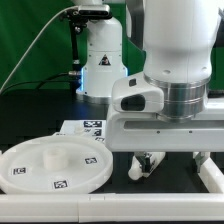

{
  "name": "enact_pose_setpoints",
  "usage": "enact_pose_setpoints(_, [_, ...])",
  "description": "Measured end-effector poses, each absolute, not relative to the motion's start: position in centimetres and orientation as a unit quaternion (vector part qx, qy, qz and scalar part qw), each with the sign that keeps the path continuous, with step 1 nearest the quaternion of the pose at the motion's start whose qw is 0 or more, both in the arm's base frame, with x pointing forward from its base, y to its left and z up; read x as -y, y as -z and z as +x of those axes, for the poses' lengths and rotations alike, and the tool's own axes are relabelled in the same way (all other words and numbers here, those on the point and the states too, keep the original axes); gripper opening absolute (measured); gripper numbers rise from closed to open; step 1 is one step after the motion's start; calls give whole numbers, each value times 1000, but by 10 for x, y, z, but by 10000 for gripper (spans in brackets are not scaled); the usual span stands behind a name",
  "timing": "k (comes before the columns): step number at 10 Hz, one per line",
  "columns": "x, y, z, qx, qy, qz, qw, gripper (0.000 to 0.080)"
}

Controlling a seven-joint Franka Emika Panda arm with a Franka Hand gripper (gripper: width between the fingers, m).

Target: Assemble round table

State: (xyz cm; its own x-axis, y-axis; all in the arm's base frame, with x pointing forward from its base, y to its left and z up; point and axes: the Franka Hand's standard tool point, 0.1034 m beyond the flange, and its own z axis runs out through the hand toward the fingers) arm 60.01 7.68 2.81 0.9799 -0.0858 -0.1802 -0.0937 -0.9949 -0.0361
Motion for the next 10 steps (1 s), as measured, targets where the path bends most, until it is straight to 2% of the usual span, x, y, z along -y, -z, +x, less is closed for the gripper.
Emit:
enact_pose_setpoints(2, [-74, -30, 600, -44, -89, -995, 22, 644])
enact_pose_setpoints(5, [-63, -51, 602, -49, -90, -995, 18, 649])
enact_pose_setpoints(10, [-51, -50, 598, -74, -92, -993, 20, 649])
